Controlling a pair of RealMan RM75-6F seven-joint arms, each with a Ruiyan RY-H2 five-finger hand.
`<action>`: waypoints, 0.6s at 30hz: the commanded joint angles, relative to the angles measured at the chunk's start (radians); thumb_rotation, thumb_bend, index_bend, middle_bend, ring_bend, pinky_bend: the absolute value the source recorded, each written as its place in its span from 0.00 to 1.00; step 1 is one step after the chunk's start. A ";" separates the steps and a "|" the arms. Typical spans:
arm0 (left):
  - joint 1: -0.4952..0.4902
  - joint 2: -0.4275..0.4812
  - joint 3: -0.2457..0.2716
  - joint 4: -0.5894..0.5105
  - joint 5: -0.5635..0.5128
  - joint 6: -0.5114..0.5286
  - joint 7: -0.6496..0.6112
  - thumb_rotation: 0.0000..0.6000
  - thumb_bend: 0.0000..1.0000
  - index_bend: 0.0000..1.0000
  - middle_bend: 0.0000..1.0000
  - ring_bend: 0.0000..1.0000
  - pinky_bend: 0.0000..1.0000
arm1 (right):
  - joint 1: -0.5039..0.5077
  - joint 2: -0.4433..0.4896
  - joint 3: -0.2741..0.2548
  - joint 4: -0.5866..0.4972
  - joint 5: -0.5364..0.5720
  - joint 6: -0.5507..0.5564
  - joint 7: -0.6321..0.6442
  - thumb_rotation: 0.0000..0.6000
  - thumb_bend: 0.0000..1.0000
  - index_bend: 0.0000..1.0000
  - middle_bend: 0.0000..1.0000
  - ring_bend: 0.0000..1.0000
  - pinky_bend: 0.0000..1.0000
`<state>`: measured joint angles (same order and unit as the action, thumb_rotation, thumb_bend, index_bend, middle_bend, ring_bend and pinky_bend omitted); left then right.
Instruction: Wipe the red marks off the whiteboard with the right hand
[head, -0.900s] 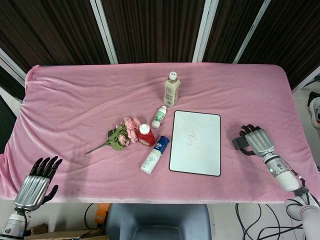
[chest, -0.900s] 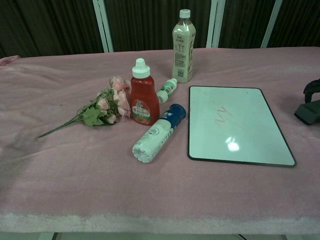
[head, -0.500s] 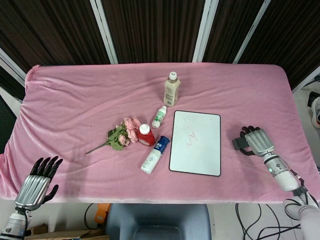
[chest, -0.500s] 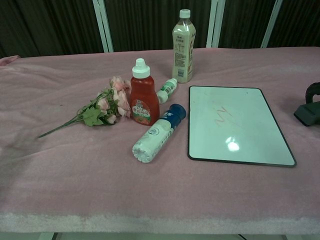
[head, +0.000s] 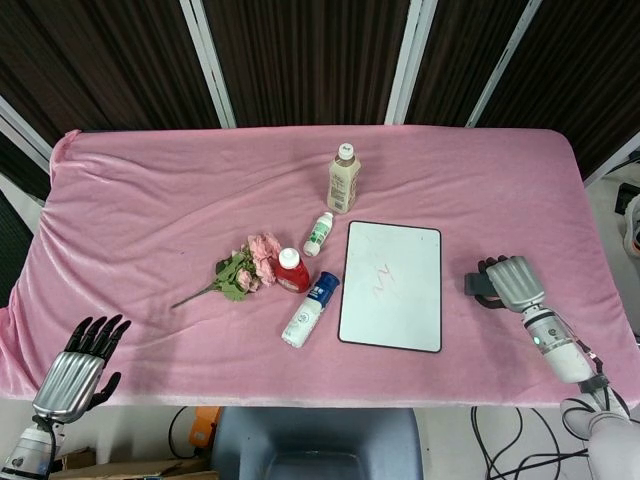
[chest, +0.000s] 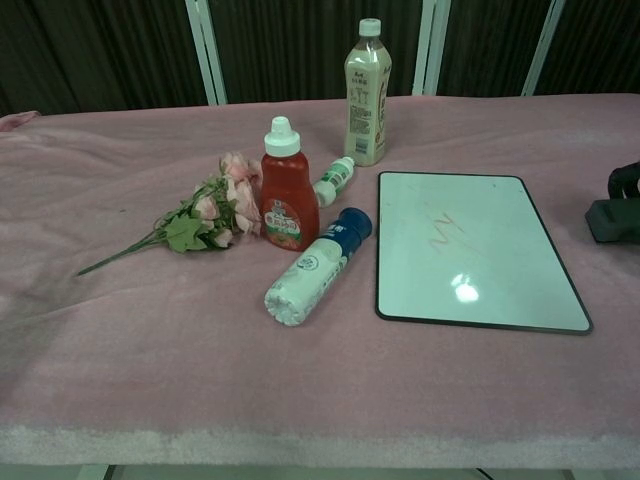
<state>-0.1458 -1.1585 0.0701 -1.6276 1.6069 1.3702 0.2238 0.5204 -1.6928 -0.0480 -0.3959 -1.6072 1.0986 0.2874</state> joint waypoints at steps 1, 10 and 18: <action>0.000 0.000 0.001 0.002 0.003 0.001 -0.005 1.00 0.41 0.00 0.04 0.05 0.06 | 0.001 -0.015 0.004 0.017 -0.004 0.032 0.011 1.00 0.42 0.97 0.73 0.71 0.88; -0.005 0.000 -0.001 0.004 -0.001 -0.008 -0.009 1.00 0.41 0.00 0.04 0.05 0.06 | 0.065 0.010 0.046 -0.086 -0.006 0.121 0.038 1.00 0.42 0.97 0.73 0.72 0.89; -0.007 -0.002 -0.003 0.001 -0.007 -0.011 0.000 1.00 0.41 0.00 0.04 0.05 0.06 | 0.171 -0.041 0.089 -0.233 0.012 0.028 -0.115 1.00 0.42 0.97 0.73 0.72 0.89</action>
<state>-0.1524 -1.1604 0.0674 -1.6263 1.6003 1.3596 0.2241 0.6614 -1.7139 0.0236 -0.5966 -1.6056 1.1587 0.2092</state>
